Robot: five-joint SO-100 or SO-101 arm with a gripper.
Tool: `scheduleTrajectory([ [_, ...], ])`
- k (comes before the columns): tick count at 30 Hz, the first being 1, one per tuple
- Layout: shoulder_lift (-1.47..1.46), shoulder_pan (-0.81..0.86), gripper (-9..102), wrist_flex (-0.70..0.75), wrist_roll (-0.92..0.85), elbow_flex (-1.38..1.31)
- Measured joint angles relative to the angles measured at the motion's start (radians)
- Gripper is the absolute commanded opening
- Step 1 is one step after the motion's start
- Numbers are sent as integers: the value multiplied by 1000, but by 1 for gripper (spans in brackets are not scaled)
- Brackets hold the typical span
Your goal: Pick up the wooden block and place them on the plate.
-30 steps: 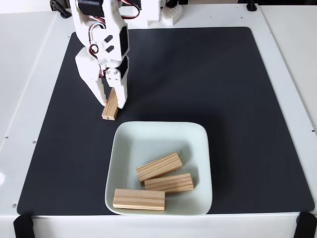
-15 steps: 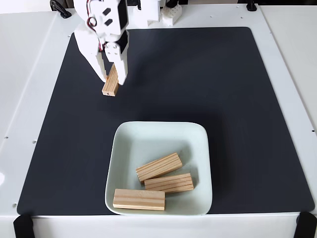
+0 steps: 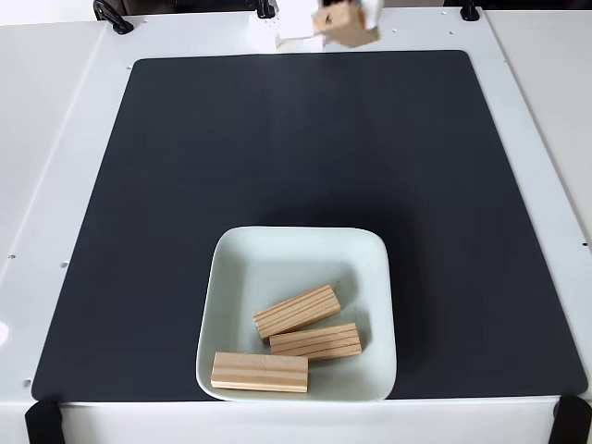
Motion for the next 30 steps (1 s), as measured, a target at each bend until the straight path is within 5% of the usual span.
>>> scheduleTrajectory([
  [9,17,-6,-1,-640,667,0],
  [13,-66,21,-1,-753,838,-8],
  [21,-488,51,-1,-723,876,-284],
  [30,-971,80,-1,-158,876,-904],
])
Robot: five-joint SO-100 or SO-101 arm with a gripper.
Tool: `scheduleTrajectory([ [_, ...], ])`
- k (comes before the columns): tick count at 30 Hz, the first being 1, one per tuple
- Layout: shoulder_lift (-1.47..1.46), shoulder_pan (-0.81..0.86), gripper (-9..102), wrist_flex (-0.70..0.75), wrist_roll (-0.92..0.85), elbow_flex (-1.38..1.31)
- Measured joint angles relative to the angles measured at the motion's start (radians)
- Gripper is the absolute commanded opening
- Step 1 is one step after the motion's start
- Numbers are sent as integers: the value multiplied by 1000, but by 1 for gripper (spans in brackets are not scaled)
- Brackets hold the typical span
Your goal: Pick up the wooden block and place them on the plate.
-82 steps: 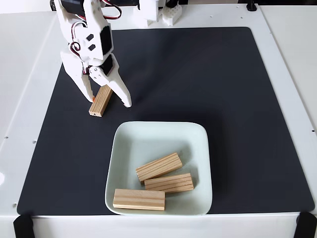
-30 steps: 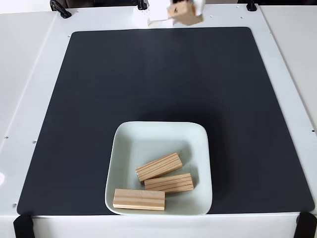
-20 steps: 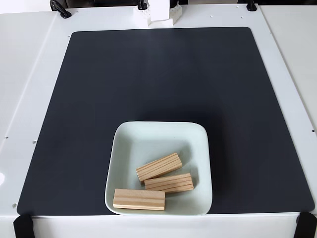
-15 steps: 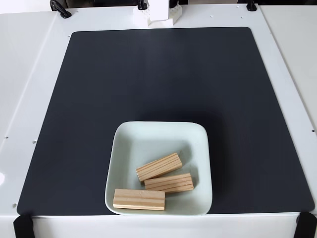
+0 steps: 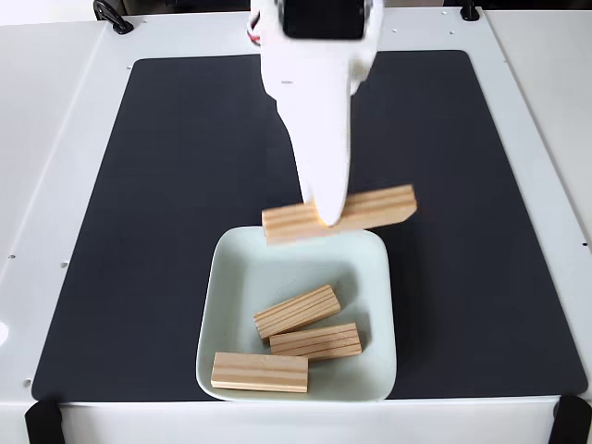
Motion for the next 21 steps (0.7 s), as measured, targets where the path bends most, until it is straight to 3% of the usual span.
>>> scheduleTrajectory([
  [4,-133,18,-1,215,0,-184],
  [12,-242,40,-1,497,0,-348],
  [21,-336,57,-1,538,0,-356],
])
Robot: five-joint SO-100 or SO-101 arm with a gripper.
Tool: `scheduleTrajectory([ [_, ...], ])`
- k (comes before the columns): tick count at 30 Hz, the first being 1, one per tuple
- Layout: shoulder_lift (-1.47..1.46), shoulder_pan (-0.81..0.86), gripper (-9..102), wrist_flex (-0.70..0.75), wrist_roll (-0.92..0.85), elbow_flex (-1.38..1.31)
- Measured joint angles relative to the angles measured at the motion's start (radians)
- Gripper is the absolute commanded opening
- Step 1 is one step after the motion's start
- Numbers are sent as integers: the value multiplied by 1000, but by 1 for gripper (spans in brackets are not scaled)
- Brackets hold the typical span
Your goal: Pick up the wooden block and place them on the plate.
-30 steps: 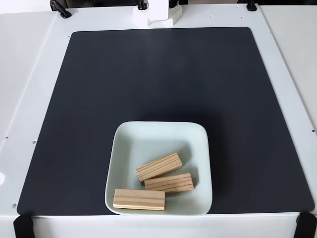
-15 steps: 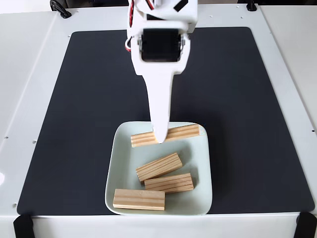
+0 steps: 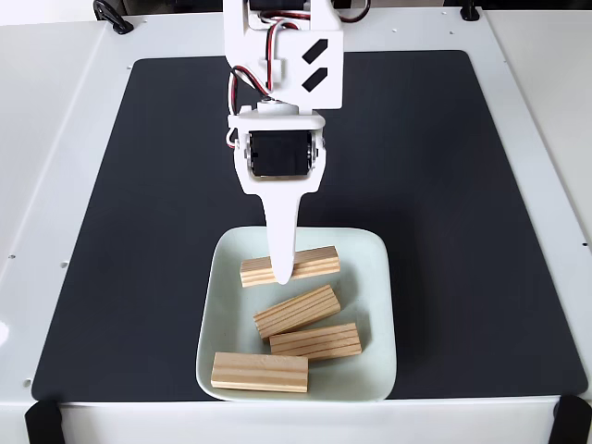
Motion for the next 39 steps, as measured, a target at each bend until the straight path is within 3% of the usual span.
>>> scheduleTrajectory([
  [18,-15,0,2,0,0,0],
  [20,-15,0,13,0,0,0],
  [24,-15,-2,48,0,0,0],
  [26,-15,-2,57,0,0,0],
  [35,-15,-2,51,0,0,0],
  [39,-15,-2,32,0,0,0],
])
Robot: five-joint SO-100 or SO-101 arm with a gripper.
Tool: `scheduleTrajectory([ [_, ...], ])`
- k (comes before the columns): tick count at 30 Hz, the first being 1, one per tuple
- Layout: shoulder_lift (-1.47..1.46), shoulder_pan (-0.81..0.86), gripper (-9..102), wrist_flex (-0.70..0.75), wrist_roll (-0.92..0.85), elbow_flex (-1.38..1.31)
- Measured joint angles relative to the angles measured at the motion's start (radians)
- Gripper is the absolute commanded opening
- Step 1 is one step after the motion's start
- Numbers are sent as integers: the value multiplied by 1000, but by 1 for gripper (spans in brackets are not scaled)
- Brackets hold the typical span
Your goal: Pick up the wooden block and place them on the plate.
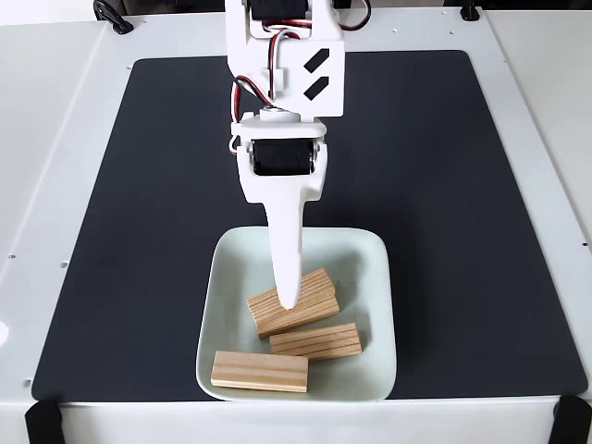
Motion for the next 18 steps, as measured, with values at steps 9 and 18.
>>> scheduleTrajectory([
  [9,0,0,-1,0,0,-86],
  [18,118,-6,-1,0,2,-26],
])
